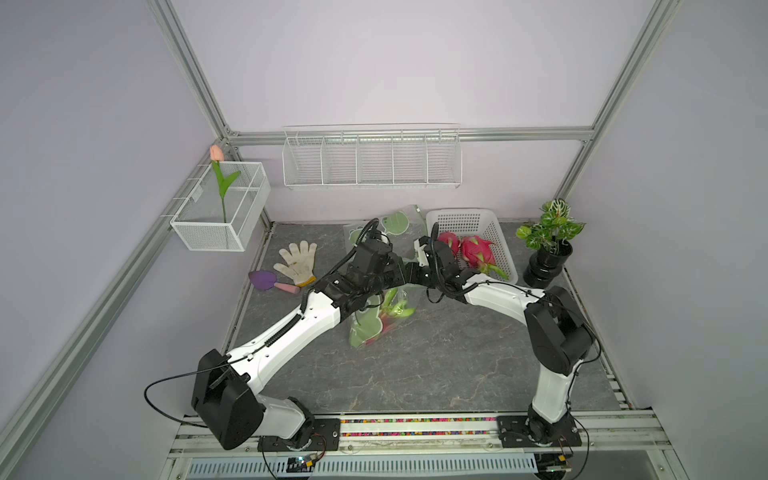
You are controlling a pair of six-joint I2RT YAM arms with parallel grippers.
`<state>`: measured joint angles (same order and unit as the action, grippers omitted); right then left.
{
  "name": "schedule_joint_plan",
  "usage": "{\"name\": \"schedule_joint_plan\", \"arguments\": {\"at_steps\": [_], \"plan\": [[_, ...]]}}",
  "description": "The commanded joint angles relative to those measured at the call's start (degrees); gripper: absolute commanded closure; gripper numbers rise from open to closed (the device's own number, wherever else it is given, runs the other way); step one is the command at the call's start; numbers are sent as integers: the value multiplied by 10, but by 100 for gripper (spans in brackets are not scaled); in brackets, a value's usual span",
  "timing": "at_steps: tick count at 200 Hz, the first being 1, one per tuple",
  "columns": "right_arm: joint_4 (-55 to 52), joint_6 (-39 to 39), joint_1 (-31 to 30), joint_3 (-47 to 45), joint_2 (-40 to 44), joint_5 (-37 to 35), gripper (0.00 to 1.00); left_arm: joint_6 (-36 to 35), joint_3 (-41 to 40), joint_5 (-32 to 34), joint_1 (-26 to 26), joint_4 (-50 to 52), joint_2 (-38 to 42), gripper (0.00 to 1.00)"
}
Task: Open the zip-top bag and take out the dragon fruit
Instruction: Pick up the dragon fruit from the zipper food storage bag.
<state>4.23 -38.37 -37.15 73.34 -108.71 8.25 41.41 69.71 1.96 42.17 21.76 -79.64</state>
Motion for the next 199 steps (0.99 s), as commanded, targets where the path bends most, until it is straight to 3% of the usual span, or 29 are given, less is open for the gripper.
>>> {"name": "schedule_joint_plan", "arguments": {"at_steps": [1,53,199], "plan": [[-5,12,3,7,-20,3,71,0,-1,20,-1,-9,32,100],[6,39,-5,-8,21,0,93,3,-10,47,-2,-4,44,100],[-70,157,-52,-26,217,12,93,-4,-51,59,-63,32,128,99]]}}
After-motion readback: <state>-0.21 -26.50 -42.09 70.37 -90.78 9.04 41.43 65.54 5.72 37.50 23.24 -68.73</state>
